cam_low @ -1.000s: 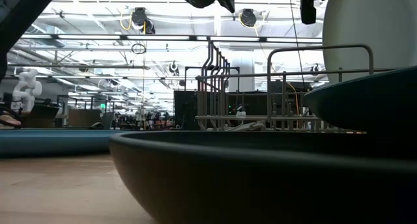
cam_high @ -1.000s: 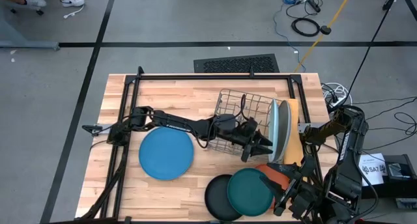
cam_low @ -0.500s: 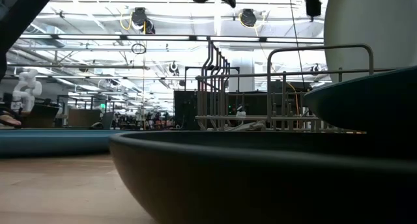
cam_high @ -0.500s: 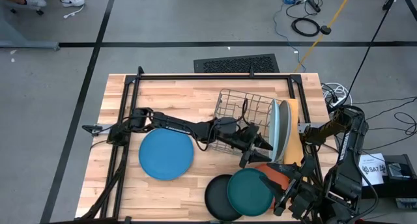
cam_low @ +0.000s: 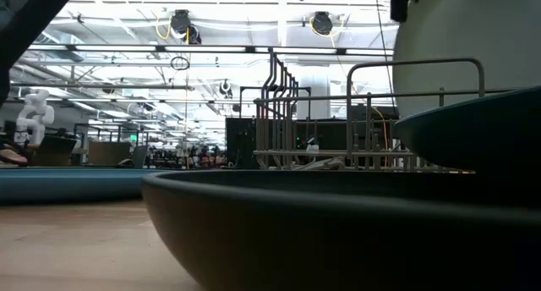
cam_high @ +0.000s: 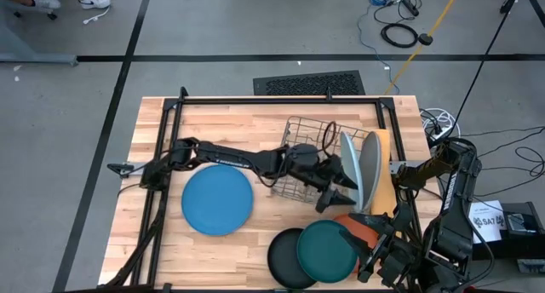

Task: Sort dishes
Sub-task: Put the light blue plate into the dish rack

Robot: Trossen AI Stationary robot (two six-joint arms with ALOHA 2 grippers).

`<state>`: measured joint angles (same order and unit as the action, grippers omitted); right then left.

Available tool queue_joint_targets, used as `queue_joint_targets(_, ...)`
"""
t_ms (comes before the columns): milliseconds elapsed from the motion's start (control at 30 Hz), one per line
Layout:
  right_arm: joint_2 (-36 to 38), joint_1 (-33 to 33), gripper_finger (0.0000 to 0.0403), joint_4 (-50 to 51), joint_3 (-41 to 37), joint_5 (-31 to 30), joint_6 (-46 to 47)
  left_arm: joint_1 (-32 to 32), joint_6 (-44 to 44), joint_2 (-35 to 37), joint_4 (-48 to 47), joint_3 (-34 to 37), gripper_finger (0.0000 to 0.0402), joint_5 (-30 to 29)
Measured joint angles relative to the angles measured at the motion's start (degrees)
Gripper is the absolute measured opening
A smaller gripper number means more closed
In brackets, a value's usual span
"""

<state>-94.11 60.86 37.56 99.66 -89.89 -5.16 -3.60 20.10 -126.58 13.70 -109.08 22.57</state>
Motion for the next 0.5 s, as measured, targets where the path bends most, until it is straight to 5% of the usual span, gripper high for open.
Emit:
queue_joint_targets(267,0.0,0.0,0.021,0.0,0.0,0.0,0.0,2.3,0.9,0.0,-0.4,-0.1,0.0274,-0.4)
queue_joint_targets(500,0.0,0.0,0.021,0.0,0.0,0.0,0.0,3.8,8.4,0.0,-0.6,-0.1,0.0274,-6.7)
